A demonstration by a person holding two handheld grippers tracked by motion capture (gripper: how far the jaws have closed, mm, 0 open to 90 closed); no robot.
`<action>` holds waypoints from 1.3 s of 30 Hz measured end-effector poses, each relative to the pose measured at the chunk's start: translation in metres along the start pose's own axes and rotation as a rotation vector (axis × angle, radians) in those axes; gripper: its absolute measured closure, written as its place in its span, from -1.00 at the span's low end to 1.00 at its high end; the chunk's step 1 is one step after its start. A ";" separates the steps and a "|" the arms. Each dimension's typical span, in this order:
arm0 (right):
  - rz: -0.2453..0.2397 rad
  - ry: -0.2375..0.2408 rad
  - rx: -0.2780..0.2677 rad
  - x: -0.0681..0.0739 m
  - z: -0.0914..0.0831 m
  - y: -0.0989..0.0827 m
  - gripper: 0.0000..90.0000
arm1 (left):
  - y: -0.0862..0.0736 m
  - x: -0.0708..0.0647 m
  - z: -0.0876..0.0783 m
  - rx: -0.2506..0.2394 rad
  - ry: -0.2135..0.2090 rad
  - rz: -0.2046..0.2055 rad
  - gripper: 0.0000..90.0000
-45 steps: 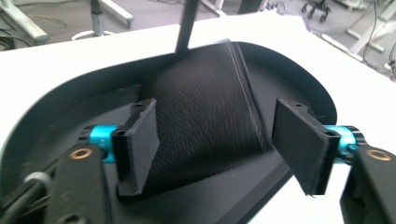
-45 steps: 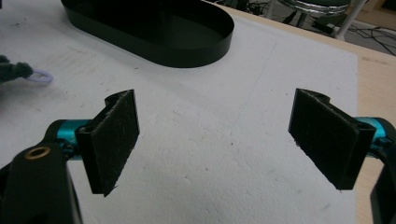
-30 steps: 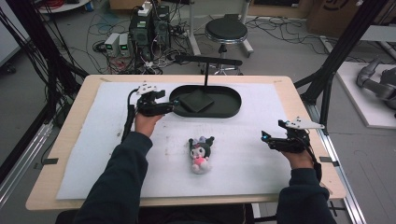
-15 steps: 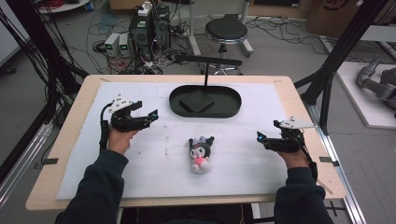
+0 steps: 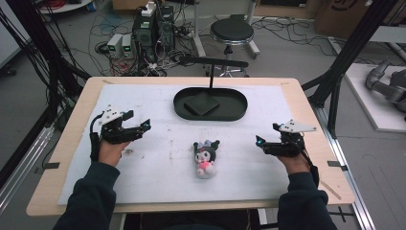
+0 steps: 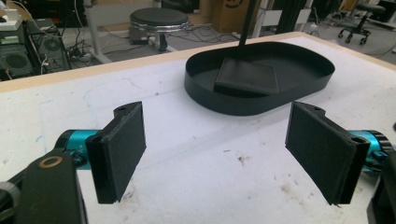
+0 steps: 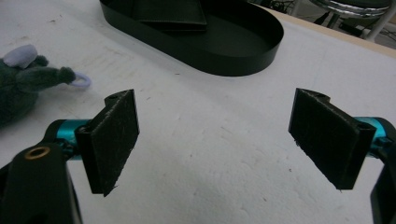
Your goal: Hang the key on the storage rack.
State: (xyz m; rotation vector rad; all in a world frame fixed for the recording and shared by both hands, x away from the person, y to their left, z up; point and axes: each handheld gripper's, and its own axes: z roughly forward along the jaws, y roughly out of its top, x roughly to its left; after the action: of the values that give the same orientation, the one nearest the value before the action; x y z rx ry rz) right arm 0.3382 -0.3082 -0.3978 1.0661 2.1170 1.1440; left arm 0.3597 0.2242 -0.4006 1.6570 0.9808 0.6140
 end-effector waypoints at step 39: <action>0.098 0.442 0.133 0.081 0.093 0.025 -0.45 | -0.016 0.012 -0.016 0.025 0.037 -0.010 -0.46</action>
State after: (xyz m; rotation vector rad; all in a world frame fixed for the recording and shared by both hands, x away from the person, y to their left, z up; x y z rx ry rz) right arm 0.3696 -0.1908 -0.4302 1.0591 2.5333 1.4063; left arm 0.3486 0.2440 -0.4116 1.6671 1.0263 0.6297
